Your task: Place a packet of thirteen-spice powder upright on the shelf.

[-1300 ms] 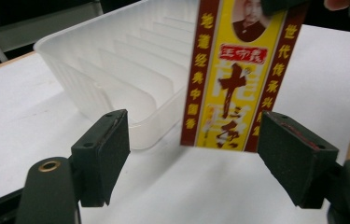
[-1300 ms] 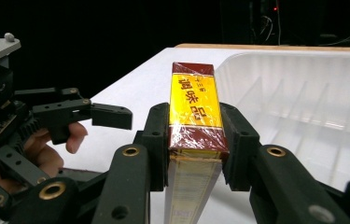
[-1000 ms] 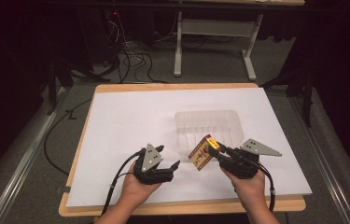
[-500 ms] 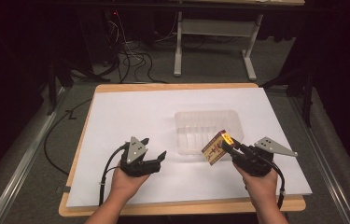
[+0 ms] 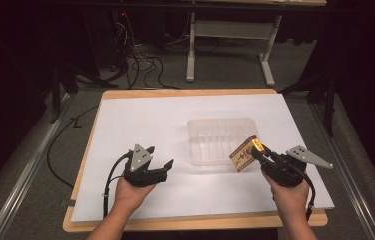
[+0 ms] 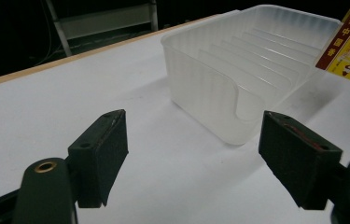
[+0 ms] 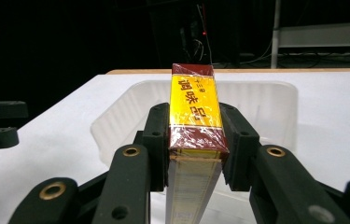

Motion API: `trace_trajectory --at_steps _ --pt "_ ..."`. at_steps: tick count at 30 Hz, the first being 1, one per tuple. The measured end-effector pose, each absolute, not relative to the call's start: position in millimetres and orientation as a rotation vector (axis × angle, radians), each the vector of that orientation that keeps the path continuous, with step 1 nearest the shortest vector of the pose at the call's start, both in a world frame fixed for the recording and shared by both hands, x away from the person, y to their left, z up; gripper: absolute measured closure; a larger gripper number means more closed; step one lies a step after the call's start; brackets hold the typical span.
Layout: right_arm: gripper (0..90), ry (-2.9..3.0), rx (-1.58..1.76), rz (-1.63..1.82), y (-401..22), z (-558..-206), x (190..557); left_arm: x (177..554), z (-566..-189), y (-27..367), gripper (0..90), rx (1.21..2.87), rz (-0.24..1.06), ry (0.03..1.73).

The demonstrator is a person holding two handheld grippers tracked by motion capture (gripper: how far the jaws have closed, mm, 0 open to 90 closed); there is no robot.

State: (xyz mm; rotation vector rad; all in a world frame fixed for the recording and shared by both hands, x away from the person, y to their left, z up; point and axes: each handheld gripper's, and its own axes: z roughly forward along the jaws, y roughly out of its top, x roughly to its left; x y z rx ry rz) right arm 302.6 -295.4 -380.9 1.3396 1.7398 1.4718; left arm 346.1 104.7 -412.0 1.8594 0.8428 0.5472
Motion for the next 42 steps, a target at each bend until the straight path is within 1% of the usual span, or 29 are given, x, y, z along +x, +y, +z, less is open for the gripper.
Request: trace_trajectory --at_steps 6,13,16,19,25,31,34,37,42 --pt "67.8 1.703 1.354 1.455 -304 -379 302 344 -412 104 24.7 1.862 0.560 0.827" --pt "67.8 1.647 1.388 1.430 -311 -378 300 340 -409 112 24.7 1.857 0.509 0.861" --pt "67.9 1.617 1.392 1.416 -314 -376 299 333 -414 114 24.0 1.892 0.543 0.839" --pt "67.9 1.590 1.397 1.402 -315 -374 298 331 -423 118 23.6 1.900 0.527 0.838" --pt "67.9 1.549 1.406 1.355 -313 -370 301 330 -421 120 21.7 1.908 0.530 0.817" --pt "67.9 1.547 1.397 1.313 -304 -369 313 331 -424 120 17.3 1.924 0.540 0.813" --pt "67.9 1.541 1.407 1.295 -303 -368 319 331 -424 119 17.1 1.924 0.550 0.802" --pt "67.9 1.535 1.409 1.293 -303 -365 325 329 -421 121 17.1 1.919 0.588 0.792" --pt "67.9 1.517 1.397 1.283 -302 -361 333 330 -420 125 17.2 1.907 0.574 0.808"
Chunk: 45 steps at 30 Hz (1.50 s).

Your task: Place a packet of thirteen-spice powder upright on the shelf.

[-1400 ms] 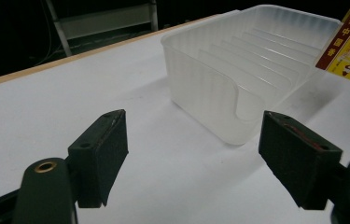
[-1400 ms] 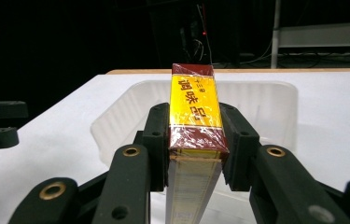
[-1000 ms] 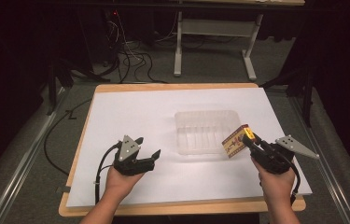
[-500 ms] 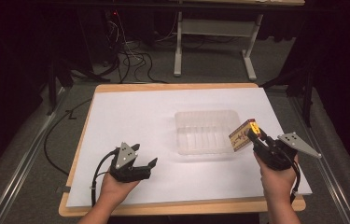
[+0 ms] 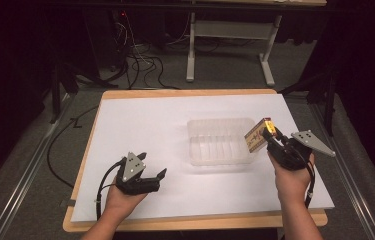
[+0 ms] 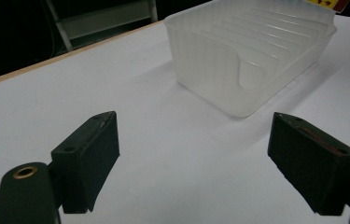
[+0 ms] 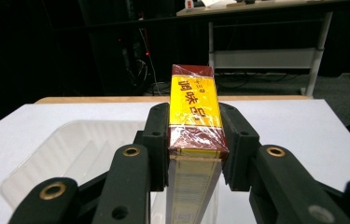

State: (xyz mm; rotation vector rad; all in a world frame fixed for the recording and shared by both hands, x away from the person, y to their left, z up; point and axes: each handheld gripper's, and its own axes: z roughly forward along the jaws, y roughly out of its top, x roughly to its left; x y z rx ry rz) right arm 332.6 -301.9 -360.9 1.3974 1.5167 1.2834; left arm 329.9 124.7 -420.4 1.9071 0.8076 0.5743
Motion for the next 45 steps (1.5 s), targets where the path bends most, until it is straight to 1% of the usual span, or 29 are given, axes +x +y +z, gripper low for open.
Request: trace_trajectory --at_steps 19,30,39,45 --pt "67.8 1.504 1.398 1.218 -295 -354 366 329 -420 127 17.2 1.904 0.568 0.805" --pt "67.8 1.499 1.397 1.178 -291 -352 378 329 -421 124 17.2 1.925 0.554 0.787" --pt "67.7 1.508 1.400 1.126 -287 -357 385 329 -421 124 17.2 1.921 0.552 0.786" --pt "67.7 1.513 1.418 1.085 -283 -368 388 329 -421 124 17.2 1.924 0.553 0.785"
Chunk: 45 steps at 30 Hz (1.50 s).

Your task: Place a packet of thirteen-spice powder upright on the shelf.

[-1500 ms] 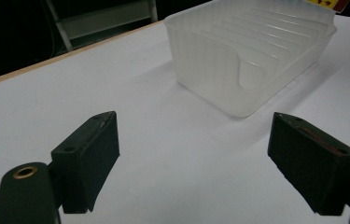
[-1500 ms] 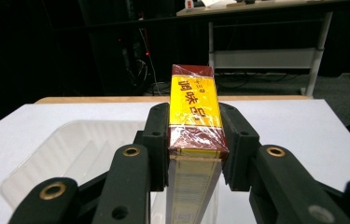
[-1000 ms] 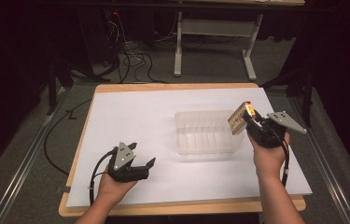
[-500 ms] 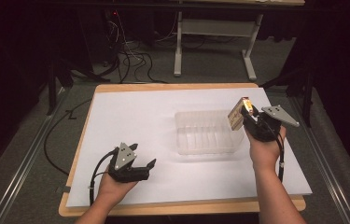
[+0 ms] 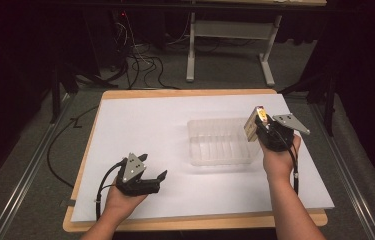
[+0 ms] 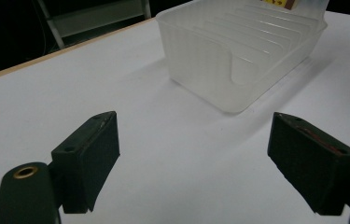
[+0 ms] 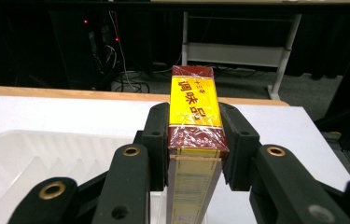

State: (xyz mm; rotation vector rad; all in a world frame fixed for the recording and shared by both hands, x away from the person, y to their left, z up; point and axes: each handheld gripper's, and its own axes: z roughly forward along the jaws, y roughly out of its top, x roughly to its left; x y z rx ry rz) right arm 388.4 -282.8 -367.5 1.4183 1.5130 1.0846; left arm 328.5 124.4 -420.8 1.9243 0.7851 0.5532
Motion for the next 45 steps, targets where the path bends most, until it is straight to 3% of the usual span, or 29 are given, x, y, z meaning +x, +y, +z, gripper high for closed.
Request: trace_trajectory --at_steps 37,45 --pt "66.7 1.589 1.454 0.991 -269 -415 405 327 -424 124 17.4 1.934 0.543 0.782" --pt "60.1 1.608 1.467 0.988 -270 -417 407 328 -423 123 17.4 1.931 0.540 0.780"
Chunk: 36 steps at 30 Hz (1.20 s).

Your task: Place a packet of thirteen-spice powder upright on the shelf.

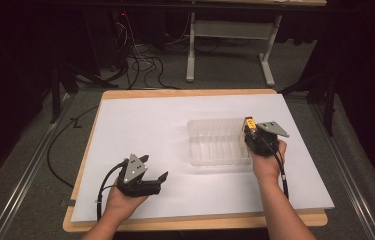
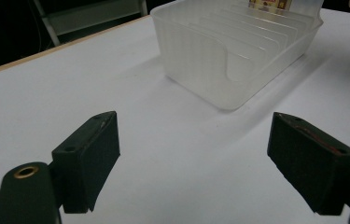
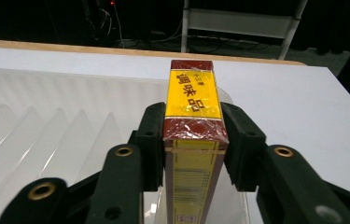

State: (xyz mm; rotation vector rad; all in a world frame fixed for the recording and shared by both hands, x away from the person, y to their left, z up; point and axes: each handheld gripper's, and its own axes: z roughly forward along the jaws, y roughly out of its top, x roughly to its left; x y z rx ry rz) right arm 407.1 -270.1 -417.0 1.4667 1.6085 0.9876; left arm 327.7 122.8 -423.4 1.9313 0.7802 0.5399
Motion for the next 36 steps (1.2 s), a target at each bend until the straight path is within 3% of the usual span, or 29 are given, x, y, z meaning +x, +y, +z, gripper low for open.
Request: trace_trajectory --at_steps 9,22,25,36 --pt "35.1 1.652 1.463 1.082 -275 -407 398 328 -423 124 17.3 1.925 0.538 0.773" --pt "22.6 1.748 1.377 1.229 -286 -393 351 330 -425 123 17.3 1.934 0.529 0.782" --pt "18.1 1.792 1.355 1.237 -288 -398 339 331 -426 122 17.3 1.938 0.524 0.783" --pt "15.6 1.807 1.368 1.265 -309 -439 287 332 -435 112 17.4 1.962 0.472 0.794"
